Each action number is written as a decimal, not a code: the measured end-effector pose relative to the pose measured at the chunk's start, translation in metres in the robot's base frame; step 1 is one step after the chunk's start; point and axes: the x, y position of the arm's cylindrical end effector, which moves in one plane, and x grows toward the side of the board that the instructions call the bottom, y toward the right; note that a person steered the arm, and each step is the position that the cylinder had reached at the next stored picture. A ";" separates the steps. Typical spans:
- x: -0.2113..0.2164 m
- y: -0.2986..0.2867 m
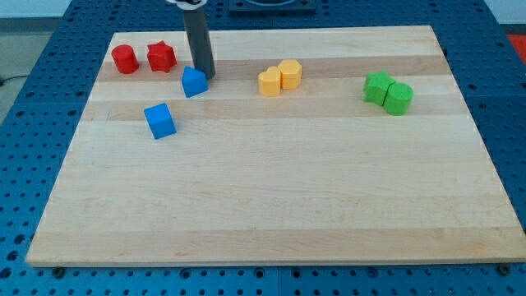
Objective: Push the blue triangle into the blue cube
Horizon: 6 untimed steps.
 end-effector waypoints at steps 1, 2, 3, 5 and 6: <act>0.002 -0.012; 0.010 -0.014; 0.019 -0.018; 0.067 -0.031; 0.082 -0.042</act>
